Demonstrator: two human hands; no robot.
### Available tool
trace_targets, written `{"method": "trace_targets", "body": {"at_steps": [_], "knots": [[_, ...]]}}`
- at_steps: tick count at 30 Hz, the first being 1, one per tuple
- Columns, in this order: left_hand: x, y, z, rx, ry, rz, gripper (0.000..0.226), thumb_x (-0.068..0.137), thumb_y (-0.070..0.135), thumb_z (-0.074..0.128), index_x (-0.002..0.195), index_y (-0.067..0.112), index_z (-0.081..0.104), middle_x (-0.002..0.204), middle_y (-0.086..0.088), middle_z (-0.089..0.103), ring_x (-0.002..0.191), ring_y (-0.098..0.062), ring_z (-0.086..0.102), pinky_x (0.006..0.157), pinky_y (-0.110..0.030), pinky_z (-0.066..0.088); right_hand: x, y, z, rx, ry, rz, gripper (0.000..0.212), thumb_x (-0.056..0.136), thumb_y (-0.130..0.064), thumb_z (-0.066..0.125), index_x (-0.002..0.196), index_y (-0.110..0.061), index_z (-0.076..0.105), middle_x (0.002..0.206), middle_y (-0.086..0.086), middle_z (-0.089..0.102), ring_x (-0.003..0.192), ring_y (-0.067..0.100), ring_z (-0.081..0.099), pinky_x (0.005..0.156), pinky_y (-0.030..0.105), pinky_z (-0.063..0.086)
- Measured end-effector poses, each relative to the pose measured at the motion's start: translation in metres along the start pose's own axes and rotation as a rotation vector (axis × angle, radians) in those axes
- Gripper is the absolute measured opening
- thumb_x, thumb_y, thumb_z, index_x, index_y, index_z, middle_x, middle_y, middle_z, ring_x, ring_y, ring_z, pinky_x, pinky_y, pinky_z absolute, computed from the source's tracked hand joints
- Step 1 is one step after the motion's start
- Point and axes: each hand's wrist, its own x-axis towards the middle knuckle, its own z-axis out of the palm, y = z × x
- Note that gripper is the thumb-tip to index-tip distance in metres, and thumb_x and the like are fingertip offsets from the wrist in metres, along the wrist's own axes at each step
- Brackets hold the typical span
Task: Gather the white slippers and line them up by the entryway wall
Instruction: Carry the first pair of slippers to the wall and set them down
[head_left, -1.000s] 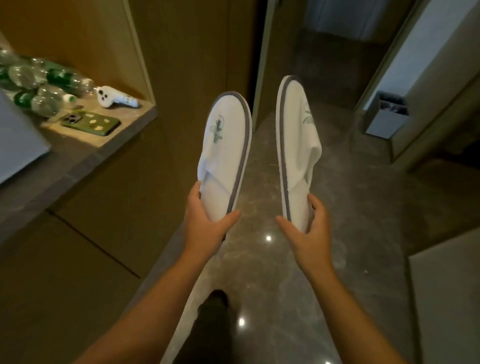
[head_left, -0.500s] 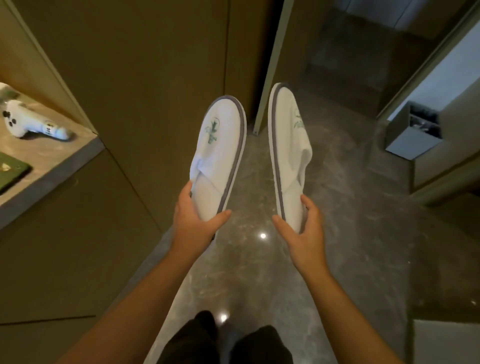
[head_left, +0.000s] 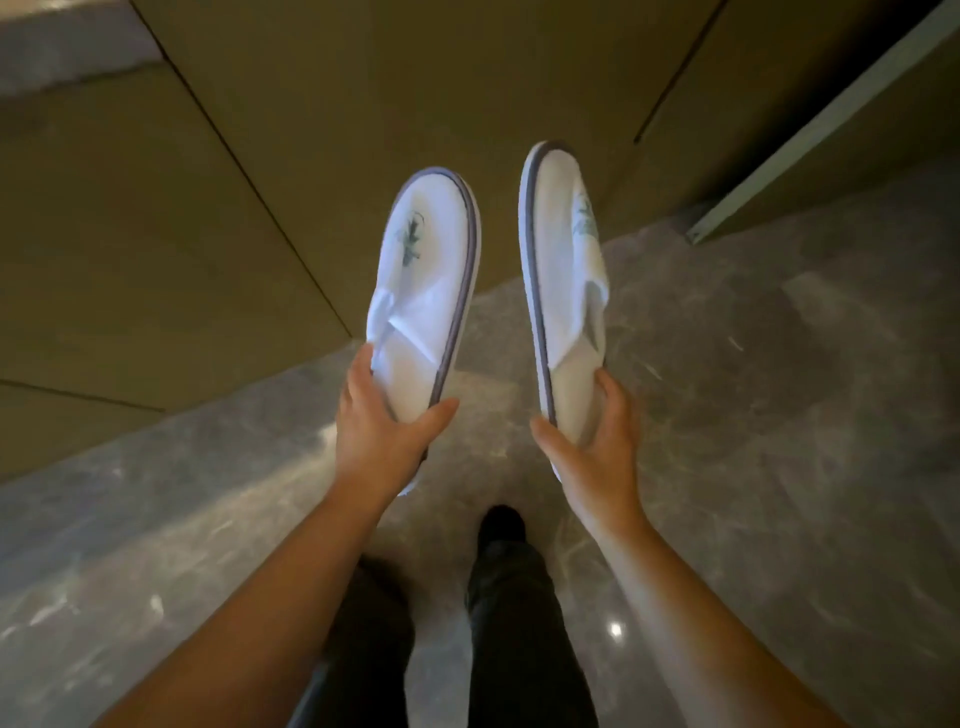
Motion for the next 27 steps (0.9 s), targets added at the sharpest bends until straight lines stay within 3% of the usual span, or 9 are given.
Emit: {"method": "trace_targets", "body": {"at_steps": [3,5,7,9,12,15,19,21,27], "knots": [[0.024,-0.042,0.027,0.007,0.022,-0.072,0.091,0.063,0.038,0.074,0.135,0.026,0.020,0.138,-0.010,0.036,0.119,-0.035,0.044,0.091,-0.057,0.045,0.035,0.045,0.036,-0.030,-0.047,0.008,0.083,0.059,-0.024,0.077,0.130,-0.016,0.034,0.129,0.007,0.046,0.116,0.021,0.044,0.091,0.031,0.040],[0.047,-0.083,0.050,0.010,0.050,-0.096,0.094,0.056,0.046,0.071,0.134,0.028,0.021,0.135,-0.008,0.038,0.117,-0.033,0.045,0.087,-0.058,0.047,0.059,0.081,0.069,-0.034,-0.056,0.024,0.082,0.055,-0.028,0.080,0.126,-0.017,0.039,0.113,-0.007,0.053,0.109,0.014,0.048,0.088,0.033,0.042],[0.073,-0.130,0.077,0.017,0.057,-0.131,0.096,0.054,0.048,0.069,0.135,0.025,0.022,0.136,-0.008,0.038,0.119,-0.032,0.043,0.090,-0.057,0.046,0.080,0.124,0.108,-0.044,-0.043,0.015,0.080,0.049,-0.036,0.079,0.119,-0.017,0.045,0.088,-0.026,0.044,0.091,-0.005,0.040,0.082,0.029,0.038],[0.097,-0.182,0.108,0.013,0.048,-0.151,0.095,0.059,0.042,0.074,0.135,0.023,0.021,0.137,-0.010,0.036,0.121,-0.032,0.040,0.093,-0.056,0.044,0.098,0.170,0.147,-0.071,-0.046,0.008,0.080,0.046,-0.036,0.080,0.115,-0.015,0.047,0.083,-0.031,0.035,0.091,-0.003,0.034,0.085,0.031,0.037],[0.131,-0.260,0.154,0.041,0.054,-0.171,0.094,0.059,0.041,0.072,0.135,0.026,0.019,0.137,-0.010,0.035,0.120,-0.032,0.040,0.090,-0.057,0.046,0.125,0.243,0.202,-0.125,-0.088,-0.013,0.084,0.047,-0.038,0.081,0.119,-0.018,0.044,0.105,-0.014,0.052,0.106,0.018,0.045,0.096,0.043,0.041],[0.169,-0.331,0.197,0.054,0.058,-0.157,0.094,0.059,0.043,0.071,0.134,0.028,0.018,0.138,-0.010,0.033,0.121,-0.031,0.039,0.094,-0.057,0.044,0.157,0.316,0.250,-0.186,-0.068,-0.052,0.089,0.047,-0.038,0.081,0.123,-0.014,0.042,0.125,0.010,0.051,0.117,0.029,0.042,0.100,0.046,0.036],[0.219,-0.407,0.249,0.055,0.108,-0.107,0.094,0.058,0.039,0.072,0.135,0.023,0.020,0.137,-0.012,0.035,0.124,-0.030,0.036,0.100,-0.049,0.037,0.198,0.395,0.302,-0.232,-0.052,-0.045,0.091,0.052,-0.038,0.082,0.128,-0.013,0.038,0.132,0.013,0.046,0.122,0.030,0.038,0.104,0.045,0.032],[0.237,-0.434,0.271,0.044,0.109,-0.101,0.093,0.058,0.039,0.073,0.134,0.024,0.021,0.136,-0.013,0.037,0.123,-0.031,0.038,0.100,-0.052,0.038,0.213,0.428,0.322,-0.250,-0.060,-0.043,0.091,0.054,-0.037,0.082,0.129,-0.011,0.037,0.133,0.015,0.045,0.123,0.031,0.038,0.103,0.043,0.031],[0.260,-0.467,0.300,0.081,0.075,-0.081,0.096,0.056,0.039,0.074,0.135,0.023,0.021,0.139,-0.012,0.036,0.124,-0.030,0.037,0.099,-0.049,0.037,0.236,0.473,0.340,-0.398,-0.041,-0.031,0.092,0.055,-0.037,0.081,0.130,-0.010,0.035,0.133,0.018,0.044,0.122,0.035,0.039,0.100,0.042,0.033]]}}
